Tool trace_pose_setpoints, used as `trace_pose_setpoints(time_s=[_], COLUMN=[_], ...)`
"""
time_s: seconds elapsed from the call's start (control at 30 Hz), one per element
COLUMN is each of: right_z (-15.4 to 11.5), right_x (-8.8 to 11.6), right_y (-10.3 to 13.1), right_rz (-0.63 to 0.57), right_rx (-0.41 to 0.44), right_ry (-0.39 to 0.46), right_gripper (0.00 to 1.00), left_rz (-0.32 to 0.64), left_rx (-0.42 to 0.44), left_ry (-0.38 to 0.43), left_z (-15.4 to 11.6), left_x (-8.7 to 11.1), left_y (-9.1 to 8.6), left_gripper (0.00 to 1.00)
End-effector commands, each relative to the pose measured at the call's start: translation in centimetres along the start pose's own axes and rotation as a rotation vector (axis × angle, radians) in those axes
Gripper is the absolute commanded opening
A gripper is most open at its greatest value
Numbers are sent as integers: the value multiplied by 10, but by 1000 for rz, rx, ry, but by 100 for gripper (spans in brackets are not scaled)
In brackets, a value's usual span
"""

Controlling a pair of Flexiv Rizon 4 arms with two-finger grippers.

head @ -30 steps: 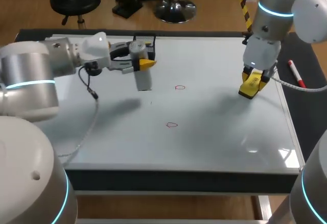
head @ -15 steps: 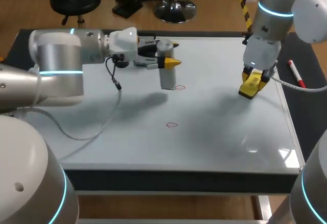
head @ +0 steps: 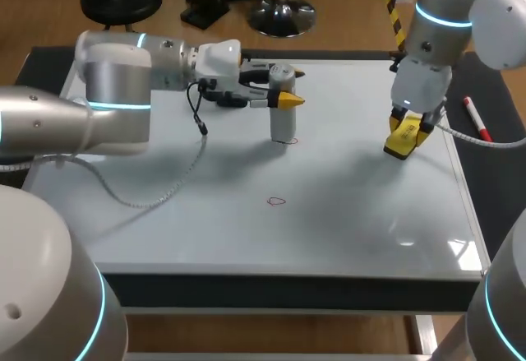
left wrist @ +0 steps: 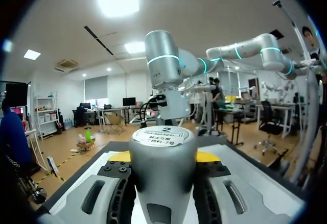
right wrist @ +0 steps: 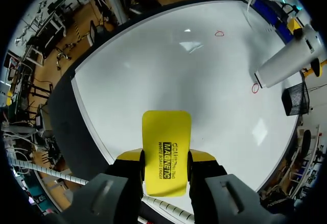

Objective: Pick up the inspection probe, press it on each red-marked spot on the whiteboard one by one, put down the probe, pick up the eraser, and wipe off all the red marks.

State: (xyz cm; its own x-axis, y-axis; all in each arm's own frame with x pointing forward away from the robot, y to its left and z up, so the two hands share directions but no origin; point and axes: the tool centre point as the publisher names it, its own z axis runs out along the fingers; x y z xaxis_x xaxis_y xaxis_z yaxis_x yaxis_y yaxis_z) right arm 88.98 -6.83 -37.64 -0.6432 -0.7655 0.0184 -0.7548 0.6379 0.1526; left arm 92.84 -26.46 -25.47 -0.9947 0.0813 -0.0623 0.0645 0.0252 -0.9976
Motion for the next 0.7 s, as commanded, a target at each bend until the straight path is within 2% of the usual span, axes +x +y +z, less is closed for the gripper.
trace_pose_setpoints(time_s=[0.03, 0.7], right_z=[0, 0], right_x=[0, 0], right_y=[-1, -1], right_rz=[-2, -2], right_rx=[3, 3], right_ry=[1, 1], right_gripper=[0, 0], left_rz=[-5, -25], left_rx=[6, 7], left_ry=[105, 124], left_z=[7, 14], left_x=[-10, -16], left_y=[7, 20], left_gripper=[0, 0])
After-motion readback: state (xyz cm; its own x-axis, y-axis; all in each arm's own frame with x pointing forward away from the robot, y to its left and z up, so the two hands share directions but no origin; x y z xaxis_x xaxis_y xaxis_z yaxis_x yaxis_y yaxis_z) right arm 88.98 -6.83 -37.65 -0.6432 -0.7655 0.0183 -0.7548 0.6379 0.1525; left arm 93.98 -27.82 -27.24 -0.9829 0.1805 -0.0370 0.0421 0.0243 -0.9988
